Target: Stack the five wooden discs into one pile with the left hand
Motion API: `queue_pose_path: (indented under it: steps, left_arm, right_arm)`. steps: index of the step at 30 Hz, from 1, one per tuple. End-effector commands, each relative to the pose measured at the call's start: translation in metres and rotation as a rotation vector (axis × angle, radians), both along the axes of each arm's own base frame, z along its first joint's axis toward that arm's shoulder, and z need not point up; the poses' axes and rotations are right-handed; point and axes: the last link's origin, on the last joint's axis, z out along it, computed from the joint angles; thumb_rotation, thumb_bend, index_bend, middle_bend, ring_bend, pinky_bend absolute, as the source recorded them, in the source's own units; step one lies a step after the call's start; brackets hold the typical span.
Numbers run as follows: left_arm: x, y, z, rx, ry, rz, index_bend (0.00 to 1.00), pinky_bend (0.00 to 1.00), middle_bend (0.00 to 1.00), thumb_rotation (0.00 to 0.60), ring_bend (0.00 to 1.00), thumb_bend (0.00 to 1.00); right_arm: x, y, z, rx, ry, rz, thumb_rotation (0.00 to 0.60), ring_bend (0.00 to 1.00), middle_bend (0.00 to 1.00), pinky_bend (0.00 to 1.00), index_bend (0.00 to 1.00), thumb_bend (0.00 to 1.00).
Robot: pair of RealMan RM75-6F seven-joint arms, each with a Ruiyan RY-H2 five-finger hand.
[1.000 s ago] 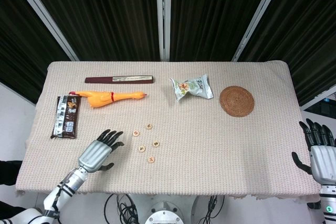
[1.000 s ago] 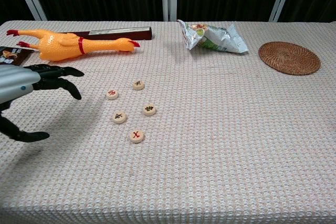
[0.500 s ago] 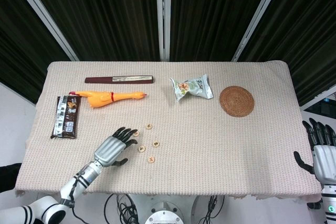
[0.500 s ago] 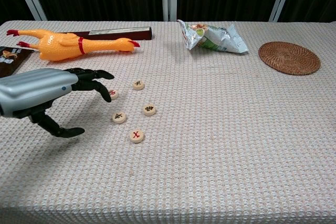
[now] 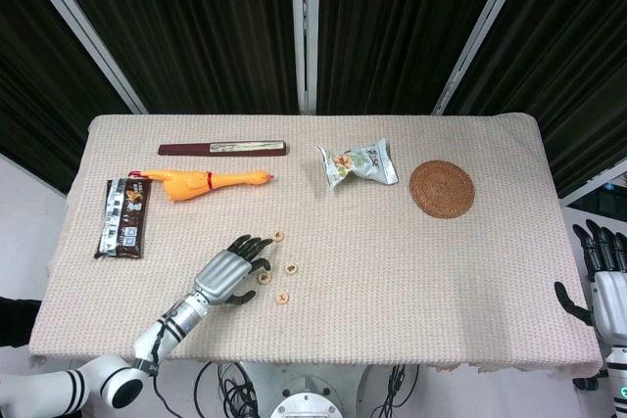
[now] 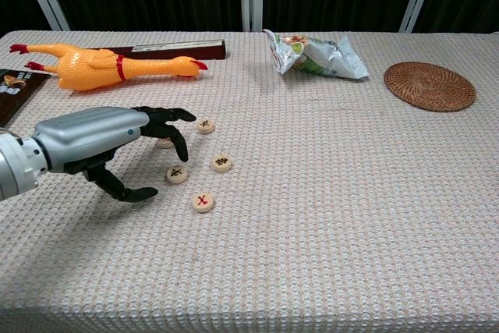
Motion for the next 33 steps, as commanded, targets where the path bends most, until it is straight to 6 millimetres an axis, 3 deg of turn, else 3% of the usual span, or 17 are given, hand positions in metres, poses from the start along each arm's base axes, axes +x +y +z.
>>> queue_pose_path:
  steps: [1, 33]
  left_arm:
    - [-0.001, 0.001, -0.004, -0.001, -0.002, 0.006, 0.34, 0.00, 0.00, 0.600, 0.00, 0.31]
    - [-0.001, 0.011, -0.015, 0.011, -0.065, 0.049, 0.49, 0.00, 0.02, 0.600, 0.00, 0.31]
  right_arm:
    - [0.000, 0.001, 0.001, -0.003, -0.002, 0.001, 0.600, 0.00, 0.00, 0.00, 0.00, 0.27]
    - [-0.002, 0.001, 0.003, -0.006, -0.004, -0.007, 0.600, 0.00, 0.00, 0.00, 0.00, 0.27]
